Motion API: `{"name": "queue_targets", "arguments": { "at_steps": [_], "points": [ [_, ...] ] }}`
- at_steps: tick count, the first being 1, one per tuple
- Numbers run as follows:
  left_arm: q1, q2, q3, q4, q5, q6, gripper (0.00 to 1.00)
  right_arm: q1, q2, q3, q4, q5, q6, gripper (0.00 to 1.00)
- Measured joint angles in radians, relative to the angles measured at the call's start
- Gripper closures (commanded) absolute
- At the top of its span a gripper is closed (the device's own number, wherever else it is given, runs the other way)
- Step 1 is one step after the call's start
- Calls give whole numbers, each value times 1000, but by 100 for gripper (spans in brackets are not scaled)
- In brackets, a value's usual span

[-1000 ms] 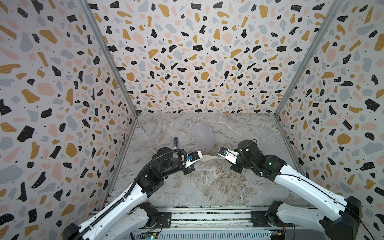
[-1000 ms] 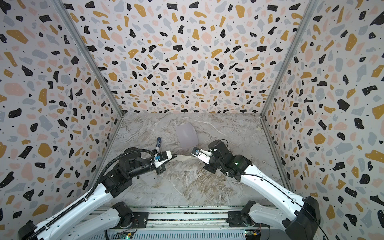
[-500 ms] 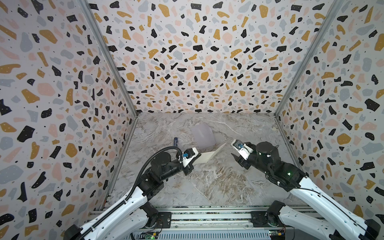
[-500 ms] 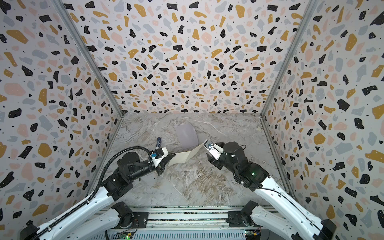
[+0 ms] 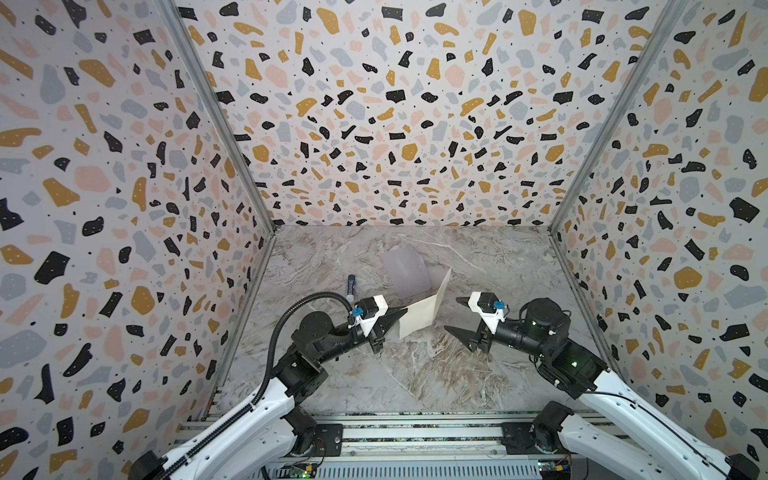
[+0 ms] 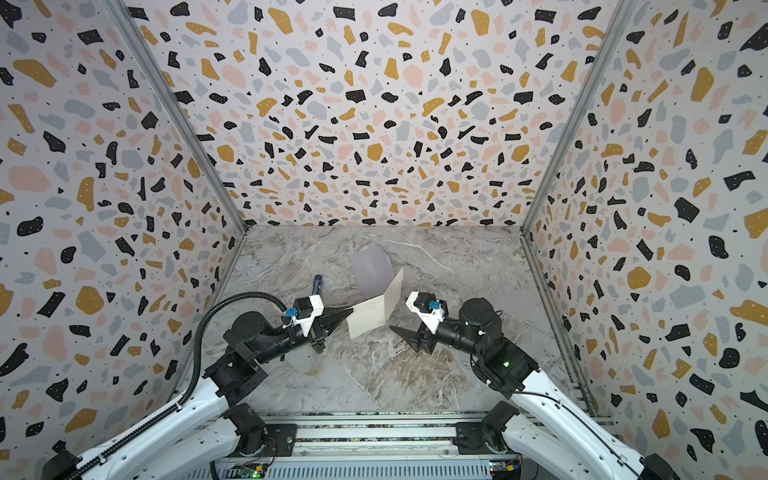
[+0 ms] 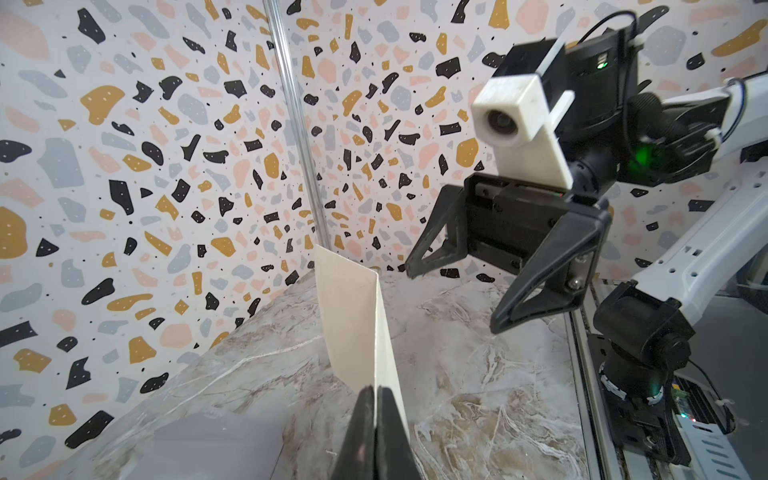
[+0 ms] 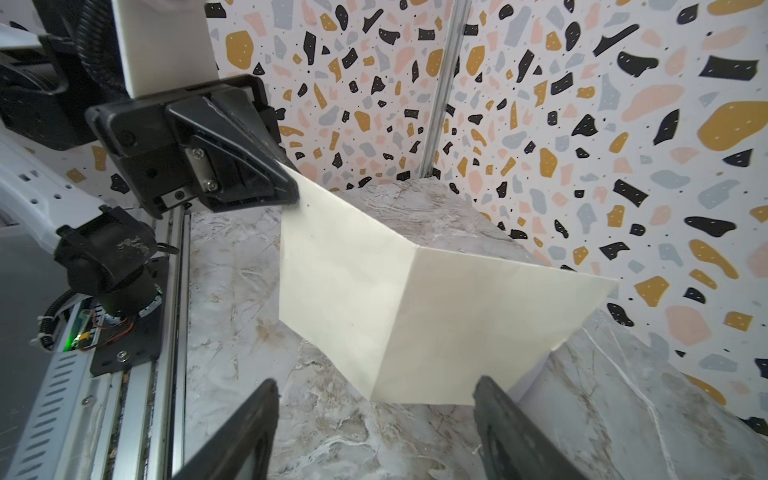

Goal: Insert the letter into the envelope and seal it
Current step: 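Open the right gripper and draw it back while the left gripper holds the letter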

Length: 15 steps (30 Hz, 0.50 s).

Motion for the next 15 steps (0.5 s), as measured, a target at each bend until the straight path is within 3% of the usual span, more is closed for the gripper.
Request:
{"name": "queue_targets", "arguments": {
  "at_steps": [15],
  "points": [
    [0, 5, -8, 39, 81, -14, 100, -25, 104, -3, 168, -122, 57, 46]
  ]
}}
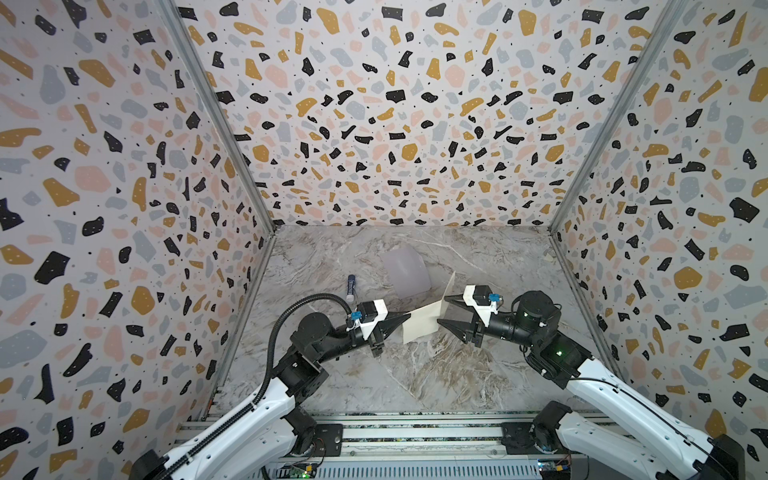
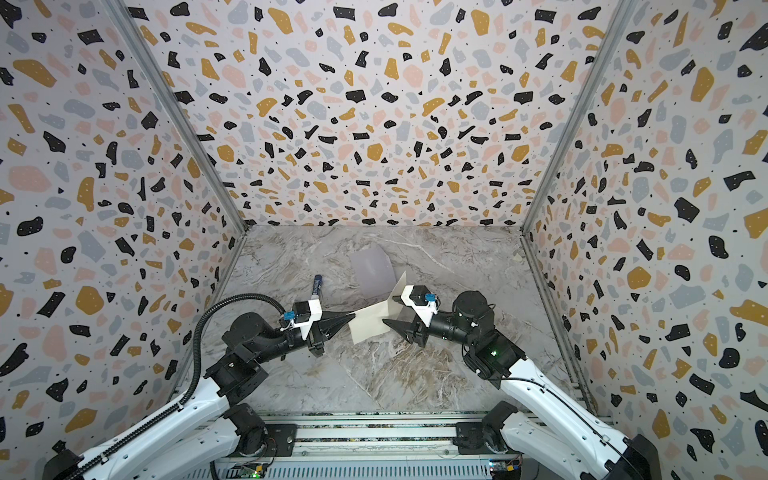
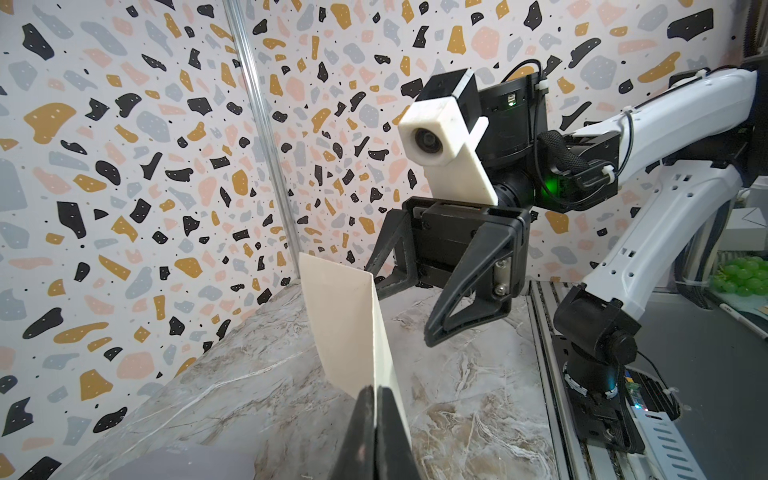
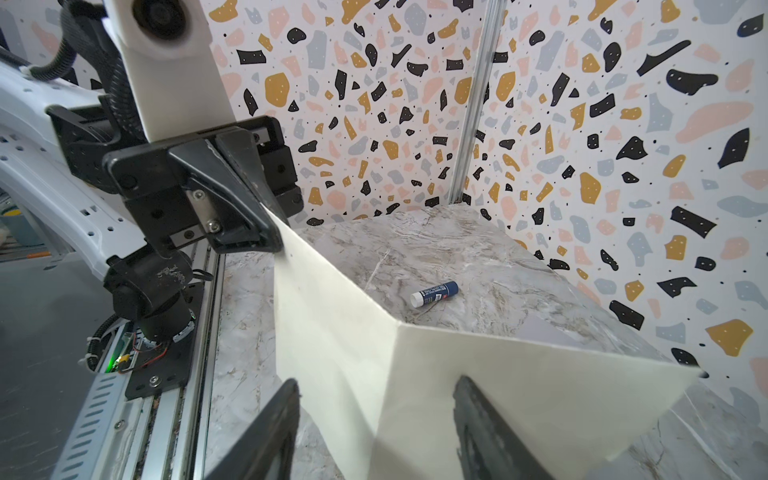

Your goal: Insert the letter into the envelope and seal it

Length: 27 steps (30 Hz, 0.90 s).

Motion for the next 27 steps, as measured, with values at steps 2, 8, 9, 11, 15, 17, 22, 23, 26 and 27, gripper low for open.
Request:
{"name": "queue_targets", "arguments": {
  "at_steps": [2, 8, 9, 11, 15, 17, 22, 23, 26, 27],
  "points": [
    [0, 2, 0, 4, 4, 0, 100, -1, 13, 0, 8, -9, 2, 53],
    [0, 7, -2, 14, 16, 0, 100, -1, 36, 0, 32, -39, 11, 70],
    [0, 9, -2, 16, 17, 0, 100, -1, 38, 0, 34, -43, 13, 73],
    [0, 12, -3, 18, 18, 0, 100, -1, 42, 0, 38, -50, 14, 78],
    [0, 19, -3, 18, 18, 1, 100, -1, 43, 0, 48, -66, 17, 90],
    [0, 21, -3, 17, 17, 3, 100, -1, 43, 0, 50, -69, 17, 95],
    [0, 27, -3, 11, 8, 9, 100, -1, 43, 0, 49, -78, 14, 100],
    [0, 28, -3, 9, 5, 12, 99, -1, 43, 2, 47, -80, 12, 100],
    [0, 29, 2, -39, -10, 45, 78, -1, 44, 17, 9, -83, -9, 100],
    [0, 29, 8, -63, -17, 63, 71, -1, 46, 27, -10, -82, -21, 100]
  ]
}}
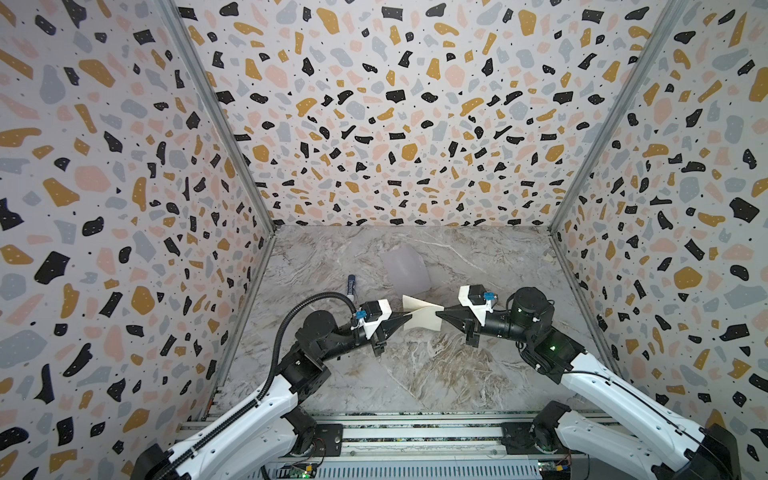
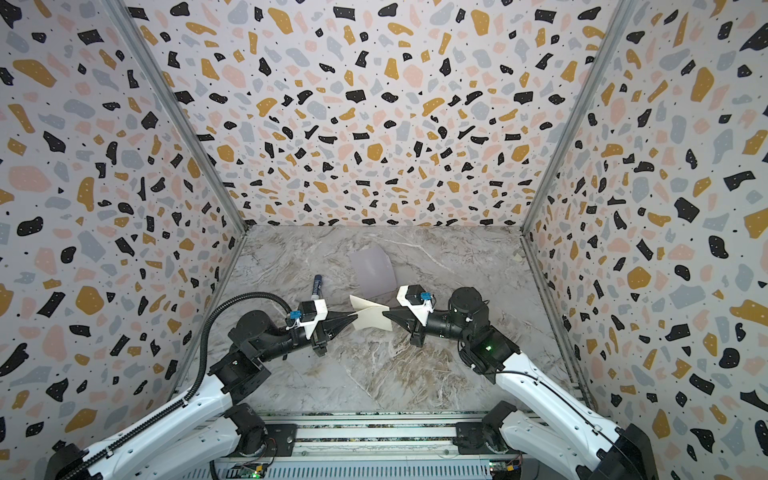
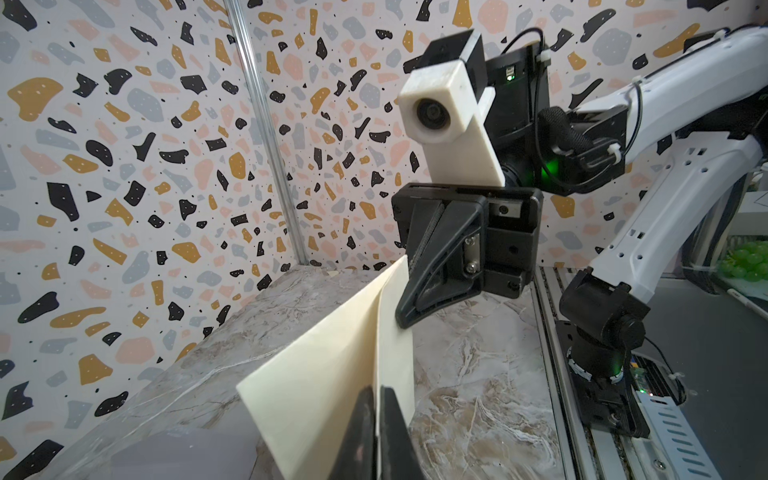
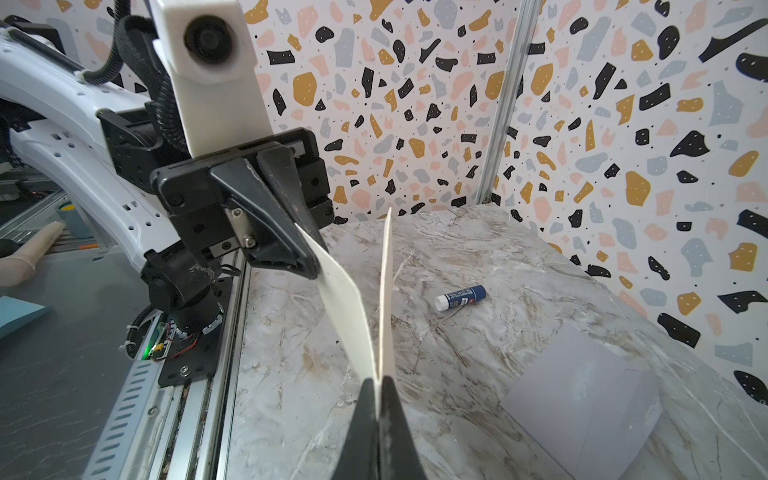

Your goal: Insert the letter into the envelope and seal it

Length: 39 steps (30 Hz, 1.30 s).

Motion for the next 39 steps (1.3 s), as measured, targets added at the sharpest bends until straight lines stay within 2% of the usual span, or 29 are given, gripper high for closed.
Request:
{"name": "queue_targets", "arguments": {
  "at_steps": [2, 5, 10, 15, 21, 33, 39],
  "points": [
    [0, -1, 38, -108, -25, 59, 54, 0, 7, 36, -60, 8, -35, 100],
    [0, -11, 126, -257, -58, 152, 37, 0, 24, 112, -172, 27, -101, 100],
    [0, -35, 238, -381, -61, 273, 28, 1, 70, 214, -343, 71, -200, 100],
    [0, 5, 247, -409, -14, 322, 29, 35, 141, 276, -487, 153, -278, 100],
    [0, 123, 247, -439, 33, 347, 37, 99, 213, 306, -581, 223, -323, 100],
    [0, 219, 246, -429, 82, 365, 57, 129, 237, 307, -613, 238, -334, 100],
    [0, 239, 244, -397, 89, 356, 60, 134, 237, 307, -613, 232, -334, 100]
  ]
}}
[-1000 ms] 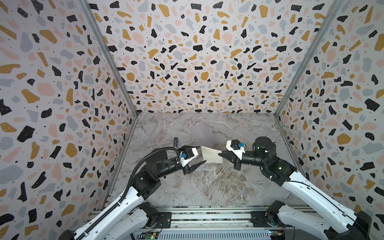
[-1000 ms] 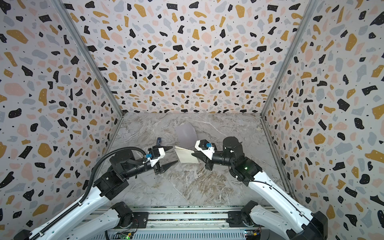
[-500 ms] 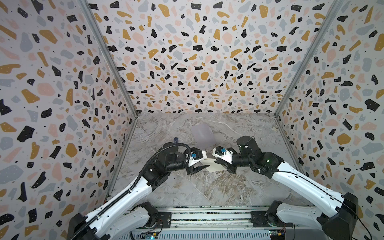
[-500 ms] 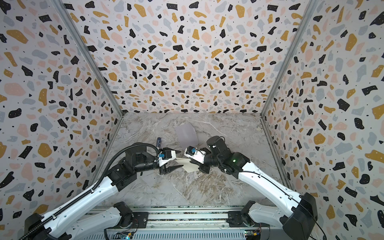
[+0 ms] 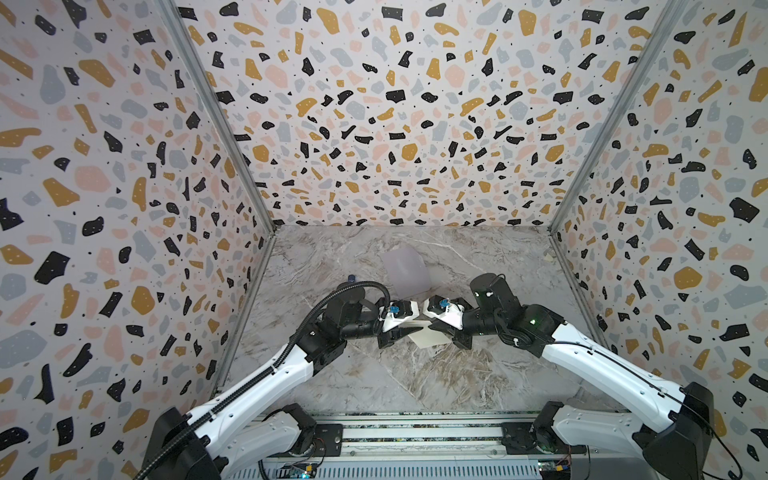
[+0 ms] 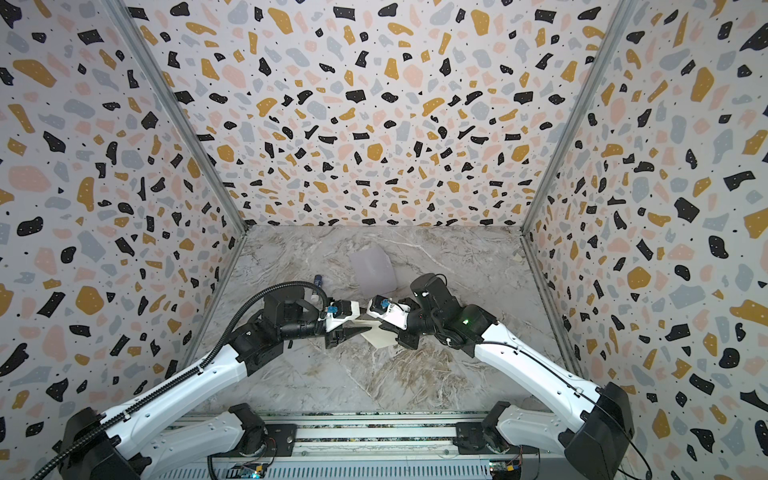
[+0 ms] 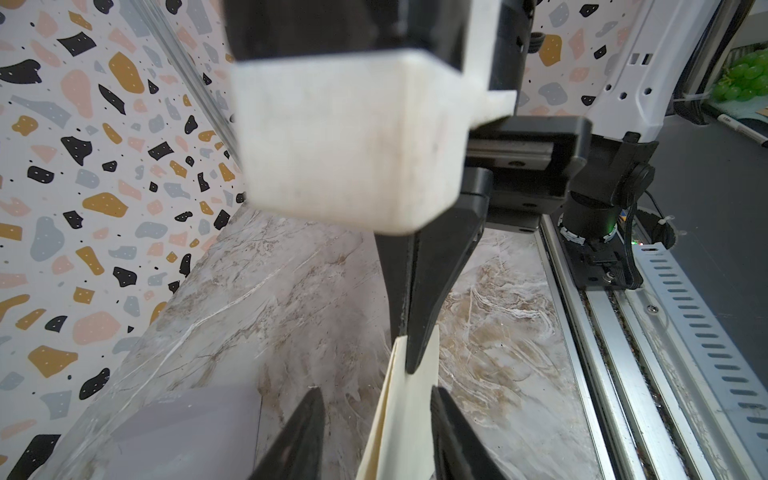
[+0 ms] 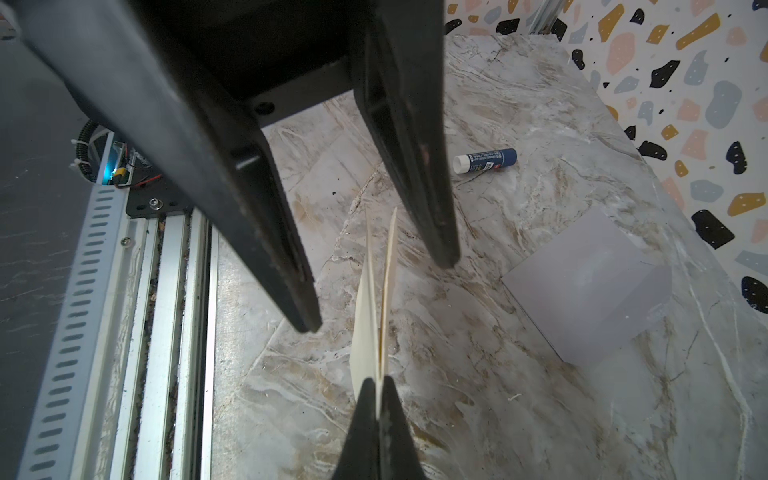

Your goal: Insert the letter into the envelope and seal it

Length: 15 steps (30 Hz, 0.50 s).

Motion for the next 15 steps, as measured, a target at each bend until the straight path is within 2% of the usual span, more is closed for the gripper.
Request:
{"name": "queue_targets", "arguments": {
  "at_steps": [15],
  "points": [
    [-12, 45, -5, 33, 15, -26, 79, 1, -17, 0, 16, -13, 0, 100]
  ]
}}
